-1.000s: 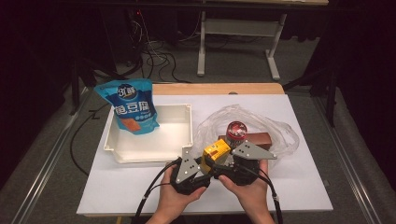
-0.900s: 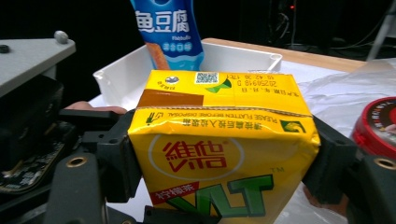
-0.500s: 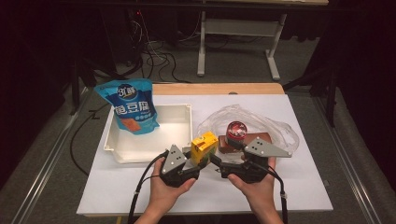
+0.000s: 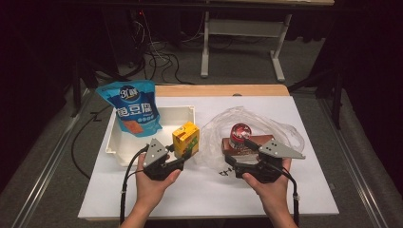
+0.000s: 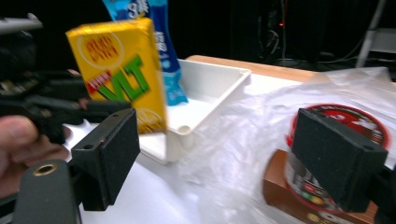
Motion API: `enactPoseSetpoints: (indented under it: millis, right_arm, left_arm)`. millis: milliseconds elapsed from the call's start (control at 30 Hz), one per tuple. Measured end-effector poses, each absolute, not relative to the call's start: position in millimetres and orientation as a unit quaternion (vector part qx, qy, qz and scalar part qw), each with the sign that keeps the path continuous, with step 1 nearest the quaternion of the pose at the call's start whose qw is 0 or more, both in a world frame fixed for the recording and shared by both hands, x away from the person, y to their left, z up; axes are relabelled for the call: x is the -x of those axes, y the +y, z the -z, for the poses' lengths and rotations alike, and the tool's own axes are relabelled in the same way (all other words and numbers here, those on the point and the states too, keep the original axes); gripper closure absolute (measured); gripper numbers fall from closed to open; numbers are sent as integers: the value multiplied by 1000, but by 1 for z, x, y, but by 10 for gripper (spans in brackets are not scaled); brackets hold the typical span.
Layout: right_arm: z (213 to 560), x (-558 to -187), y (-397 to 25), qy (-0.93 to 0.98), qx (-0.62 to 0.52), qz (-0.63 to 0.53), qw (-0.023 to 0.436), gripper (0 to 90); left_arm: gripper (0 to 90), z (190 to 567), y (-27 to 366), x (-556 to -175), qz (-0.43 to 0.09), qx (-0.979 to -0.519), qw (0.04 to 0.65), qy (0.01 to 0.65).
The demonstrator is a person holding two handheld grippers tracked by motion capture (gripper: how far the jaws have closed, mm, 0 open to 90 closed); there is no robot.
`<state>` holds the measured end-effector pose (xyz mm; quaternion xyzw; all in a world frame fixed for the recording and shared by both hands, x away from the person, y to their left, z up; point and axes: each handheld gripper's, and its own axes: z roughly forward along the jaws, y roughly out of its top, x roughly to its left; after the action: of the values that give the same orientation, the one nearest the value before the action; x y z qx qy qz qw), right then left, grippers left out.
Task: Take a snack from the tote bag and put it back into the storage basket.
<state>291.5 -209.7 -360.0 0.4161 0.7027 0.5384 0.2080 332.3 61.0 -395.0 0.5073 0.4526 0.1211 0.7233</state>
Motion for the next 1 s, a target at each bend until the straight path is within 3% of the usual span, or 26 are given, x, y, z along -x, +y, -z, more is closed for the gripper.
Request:
enactPoseSetpoints:
  millis: [700,1000]
  right_arm:
    - [397,-274,-273,709,-454,-487,231,183]
    - [404,-274,-278,703,-466,-486,231,189]
  left_arm:
    - [508,405,96,-372,-153,-470,715,494]
    - [508,429,86,-403,-157,-470,696,520]
